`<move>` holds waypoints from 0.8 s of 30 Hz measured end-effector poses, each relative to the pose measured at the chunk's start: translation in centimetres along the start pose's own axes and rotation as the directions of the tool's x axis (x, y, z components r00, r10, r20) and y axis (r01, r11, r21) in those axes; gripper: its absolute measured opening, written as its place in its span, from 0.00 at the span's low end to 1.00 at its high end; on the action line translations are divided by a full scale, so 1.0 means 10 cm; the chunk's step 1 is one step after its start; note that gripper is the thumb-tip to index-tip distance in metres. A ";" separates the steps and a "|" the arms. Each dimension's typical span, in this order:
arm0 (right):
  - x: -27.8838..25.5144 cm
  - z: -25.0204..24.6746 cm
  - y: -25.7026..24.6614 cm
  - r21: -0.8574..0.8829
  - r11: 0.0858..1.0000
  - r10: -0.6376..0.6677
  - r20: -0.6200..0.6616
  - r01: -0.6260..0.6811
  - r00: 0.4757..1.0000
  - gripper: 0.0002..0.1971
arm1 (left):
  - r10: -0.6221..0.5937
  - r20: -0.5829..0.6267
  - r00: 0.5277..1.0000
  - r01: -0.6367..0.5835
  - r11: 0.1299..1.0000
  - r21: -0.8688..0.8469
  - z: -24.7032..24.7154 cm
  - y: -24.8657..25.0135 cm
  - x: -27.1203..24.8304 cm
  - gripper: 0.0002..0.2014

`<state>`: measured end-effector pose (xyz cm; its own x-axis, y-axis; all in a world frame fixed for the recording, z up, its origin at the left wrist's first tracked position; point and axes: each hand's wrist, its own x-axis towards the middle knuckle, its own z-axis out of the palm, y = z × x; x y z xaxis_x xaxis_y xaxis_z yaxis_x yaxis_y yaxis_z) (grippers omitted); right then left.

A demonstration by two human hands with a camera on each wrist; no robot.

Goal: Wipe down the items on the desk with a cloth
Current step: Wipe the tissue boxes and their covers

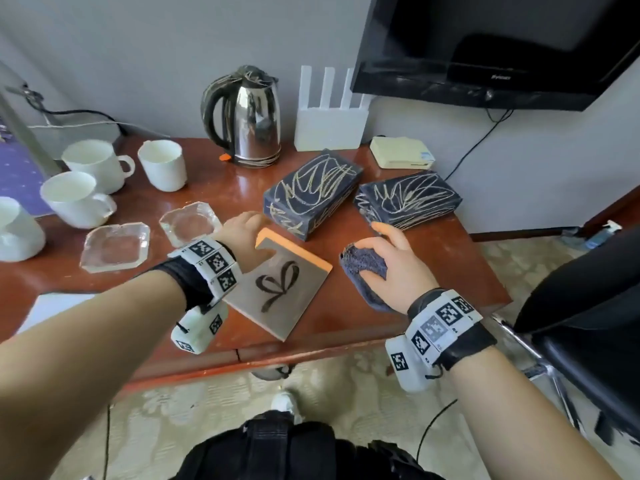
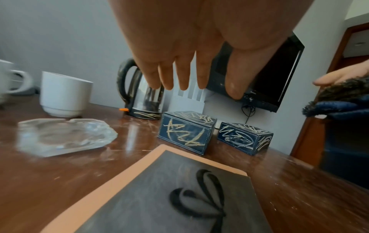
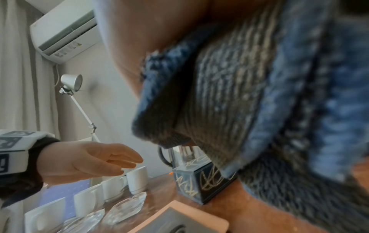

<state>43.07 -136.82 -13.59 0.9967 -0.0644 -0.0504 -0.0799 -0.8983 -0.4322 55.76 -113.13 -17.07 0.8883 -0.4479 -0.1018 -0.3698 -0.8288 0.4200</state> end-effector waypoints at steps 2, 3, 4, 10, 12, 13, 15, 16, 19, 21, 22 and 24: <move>0.16 -0.13 0.18 0.002 1.000 0.021 -0.009 -0.021 1.000 0.18 | 0.034 0.009 0.999 -0.034 0.999 -0.010 0.02 0.19 0.26 0.29; 0.25 -0.20 0.27 0.002 0.999 0.036 -0.003 -0.036 0.999 0.19 | 0.050 0.020 0.999 -0.050 0.999 -0.016 0.02 0.29 0.39 0.28; 0.33 -0.27 0.36 0.002 0.999 0.048 0.009 -0.048 0.999 0.19 | 0.061 0.030 0.998 -0.061 0.998 -0.024 0.03 0.39 0.53 0.28; 0.81 -0.57 0.95 0.004 0.995 0.102 0.098 -0.103 0.990 0.19 | 0.062 0.095 0.994 -0.055 0.996 -0.068 0.18 0.90 1.16 0.30; 0.94 -0.64 1.14 0.012 0.993 0.114 0.105 -0.116 0.988 0.20 | 0.054 0.116 0.992 -0.044 0.995 -0.087 0.25 1.01 1.31 0.30; 1.01 -0.67 1.23 0.018 0.993 0.117 0.108 -0.119 0.987 0.20 | 0.046 0.120 0.992 -0.035 0.995 -0.092 0.29 1.06 1.38 0.30; 1.16 -0.75 1.43 0.024 0.993 0.115 0.114 -0.118 0.987 0.21 | 0.026 0.122 0.992 -0.016 0.996 -0.085 0.36 1.16 1.52 0.30; 1.24 -0.79 1.54 0.025 0.993 0.114 0.121 -0.118 0.986 0.21 | 0.007 0.124 0.992 0.003 0.997 -0.082 0.40 1.21 1.59 0.30; 1.48 -0.93 1.91 0.009 0.993 0.116 0.149 -0.118 0.982 0.24 | -0.069 0.099 0.993 0.079 0.991 -0.105 0.54 1.39 1.80 0.31; 1.65 -1.04 2.19 0.027 0.993 0.112 0.151 -0.117 0.982 0.26 | -0.141 0.063 0.988 0.149 0.977 -0.153 0.66 1.52 1.93 0.32; 1.73 -1.09 2.33 0.044 0.991 0.121 0.150 -0.129 0.981 0.27 | -0.182 0.051 0.982 0.188 0.964 -0.186 0.73 1.59 2.00 0.32; 1.88 -1.19 2.60 0.072 0.983 0.156 0.183 -0.171 0.971 0.28 | -0.283 0.036 0.958 0.282 0.924 -0.257 0.84 1.73 2.12 0.34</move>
<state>59.92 -166.58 -15.09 0.9519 -0.1229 -0.2806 -0.2503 -0.8402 -0.4810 65.94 -139.77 -19.54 0.9464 -0.2066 -0.2485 -0.0207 -0.8061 0.5914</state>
